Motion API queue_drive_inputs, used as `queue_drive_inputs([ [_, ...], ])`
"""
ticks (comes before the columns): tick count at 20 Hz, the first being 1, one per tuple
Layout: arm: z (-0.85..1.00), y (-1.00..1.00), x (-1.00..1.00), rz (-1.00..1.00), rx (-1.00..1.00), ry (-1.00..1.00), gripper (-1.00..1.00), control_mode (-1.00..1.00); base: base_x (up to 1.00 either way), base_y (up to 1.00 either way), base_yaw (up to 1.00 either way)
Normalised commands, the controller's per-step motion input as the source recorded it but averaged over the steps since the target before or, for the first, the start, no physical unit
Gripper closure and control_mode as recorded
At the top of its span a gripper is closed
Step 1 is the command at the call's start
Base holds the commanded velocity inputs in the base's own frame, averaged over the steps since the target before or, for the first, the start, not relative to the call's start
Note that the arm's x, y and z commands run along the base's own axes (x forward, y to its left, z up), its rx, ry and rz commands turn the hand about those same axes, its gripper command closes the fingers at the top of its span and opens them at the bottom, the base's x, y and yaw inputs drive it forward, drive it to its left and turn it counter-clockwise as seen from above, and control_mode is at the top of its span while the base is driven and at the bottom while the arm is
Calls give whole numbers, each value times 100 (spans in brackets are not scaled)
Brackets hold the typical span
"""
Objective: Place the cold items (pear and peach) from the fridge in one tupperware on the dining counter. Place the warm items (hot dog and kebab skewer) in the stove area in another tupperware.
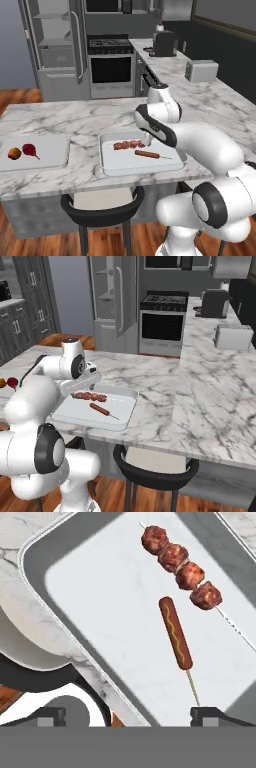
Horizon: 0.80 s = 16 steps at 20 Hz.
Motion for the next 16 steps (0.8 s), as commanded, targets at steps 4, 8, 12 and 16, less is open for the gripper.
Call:
queue_drive_inputs([
  [4, 86, -3, -100, -42, 13, -1, -100, -100, 0, 0, 0],
  [8, 57, 0, -100, -43, 10, 0, -100, -100, 0, 0, 0],
  [12, 52, 0, -100, -41, 2, 0, -100, -100, 0, 0, 0],
  [16, 15, 0, -100, -41, 0, -8, -100, -100, 0, 0, 0],
])
